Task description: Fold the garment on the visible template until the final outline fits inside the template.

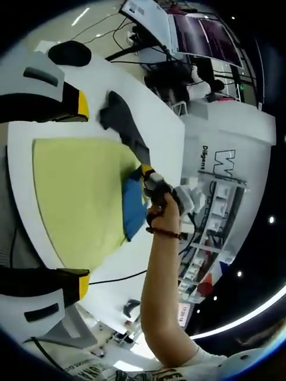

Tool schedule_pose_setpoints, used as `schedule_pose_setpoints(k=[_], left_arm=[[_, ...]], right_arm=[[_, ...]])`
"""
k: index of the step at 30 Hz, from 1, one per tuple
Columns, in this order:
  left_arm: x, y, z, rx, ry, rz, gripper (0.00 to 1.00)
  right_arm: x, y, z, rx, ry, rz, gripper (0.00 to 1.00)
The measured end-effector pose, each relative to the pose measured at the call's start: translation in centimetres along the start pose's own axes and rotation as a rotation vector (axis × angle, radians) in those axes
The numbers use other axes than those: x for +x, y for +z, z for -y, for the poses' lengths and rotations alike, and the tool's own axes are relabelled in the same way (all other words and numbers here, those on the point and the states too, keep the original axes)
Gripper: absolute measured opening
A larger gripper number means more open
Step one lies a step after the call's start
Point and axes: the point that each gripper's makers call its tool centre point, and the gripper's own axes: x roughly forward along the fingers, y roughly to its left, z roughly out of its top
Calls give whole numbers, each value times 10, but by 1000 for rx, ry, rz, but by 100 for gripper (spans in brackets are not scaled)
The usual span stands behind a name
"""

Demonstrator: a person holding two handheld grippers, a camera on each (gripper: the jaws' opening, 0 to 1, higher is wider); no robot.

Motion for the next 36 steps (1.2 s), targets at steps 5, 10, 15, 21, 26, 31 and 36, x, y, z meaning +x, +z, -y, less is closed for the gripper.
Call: schedule_pose_setpoints(k=[5,10,15,21,26,31,36], left_arm=[[0,1,3,7,1,4,98],[-1,3,4,8,7,13,99],[-1,3,6,16,7,11,99],[0,5,7,27,10,17,99],[0,5,8,40,12,15,99],[1,3,7,59,24,-1,99],[3,-2,7,71,40,-32,99]], right_arm=[[6,-10,-5,-25,24,-36,0],[7,-14,-9,-24,53,-45,0],[-9,1,2,-58,47,38,16],[-39,6,42,-68,-28,120,39],[-60,0,80,-44,-88,141,55],[-76,-12,109,5,-129,141,59],[-91,-22,128,14,-149,135,59]])
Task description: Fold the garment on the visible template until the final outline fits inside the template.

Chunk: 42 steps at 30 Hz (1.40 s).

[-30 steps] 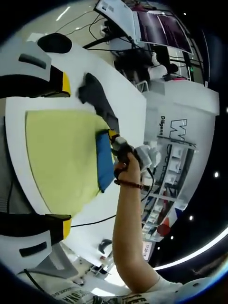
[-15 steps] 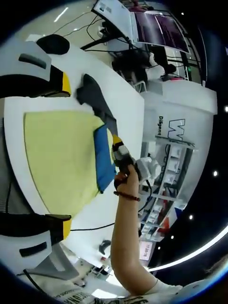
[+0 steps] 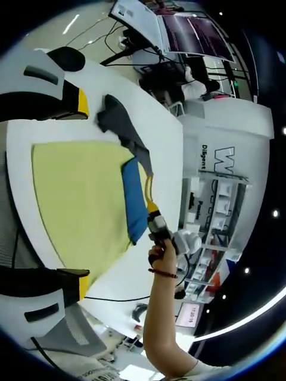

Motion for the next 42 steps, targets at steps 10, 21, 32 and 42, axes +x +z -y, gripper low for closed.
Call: schedule_pose_setpoints(k=[10,21,32,42], left_arm=[[-1,-4,-7,-37,34,-19,99],[-1,-5,-9,-40,48,-21,99],[0,-6,-9,-27,51,-27,99],[0,-6,-10,-22,55,-28,99]], right_arm=[[-25,-24,47,68,-95,-15,55],[-42,-53,90,161,-130,-17,45],[-39,-72,98,211,-131,-42,24],[-38,-77,99,216,-153,-55,0]])
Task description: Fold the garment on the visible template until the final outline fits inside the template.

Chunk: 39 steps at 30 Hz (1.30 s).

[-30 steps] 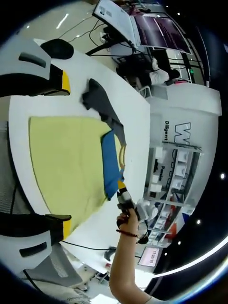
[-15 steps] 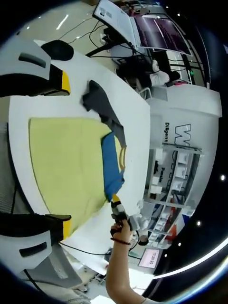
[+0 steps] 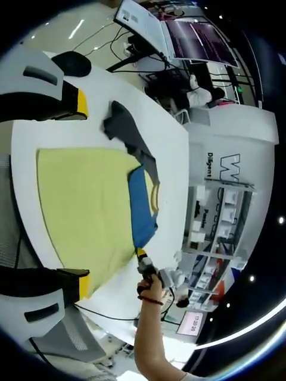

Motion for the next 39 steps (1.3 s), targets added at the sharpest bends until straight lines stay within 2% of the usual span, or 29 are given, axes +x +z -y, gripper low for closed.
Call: schedule_pose_setpoints(k=[2,14,39], left_arm=[[0,0,-1,-4,2,4,99],[0,-1,0,3,-5,-3,99],[0,-1,2,4,-13,-12,98]], right_arm=[[0,-1,0,-33,7,-11,0],[-5,4,27,-68,-24,-27,0],[-34,4,97,-66,-146,-30,0]])
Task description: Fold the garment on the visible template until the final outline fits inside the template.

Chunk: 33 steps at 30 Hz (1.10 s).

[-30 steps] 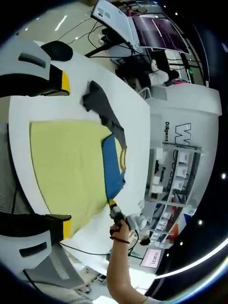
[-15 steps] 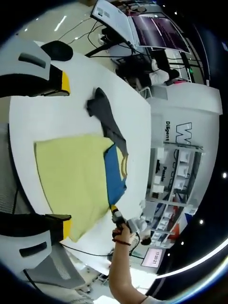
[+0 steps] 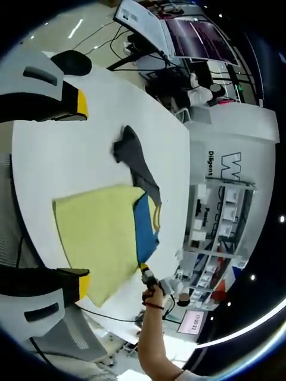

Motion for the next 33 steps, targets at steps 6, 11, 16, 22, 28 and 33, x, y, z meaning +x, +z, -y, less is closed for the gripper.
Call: schedule_pose_setpoints(k=[6,11,16,22,28,33], left_arm=[[0,-1,0,0,0,-5,98],[1,-1,-1,7,6,-7,99],[0,-1,0,9,5,-8,98],[0,1,-3,13,21,5,99],[1,0,-5,38,38,-5,99],[3,6,-12,71,52,-7,99]], right_arm=[[1,2,12,-12,-25,-4,0],[1,3,23,-11,-44,-6,0],[0,4,31,-32,-70,-7,0],[-8,19,27,-35,-36,106,7],[-22,22,8,-41,39,169,28],[-41,27,-12,-33,111,252,55]])
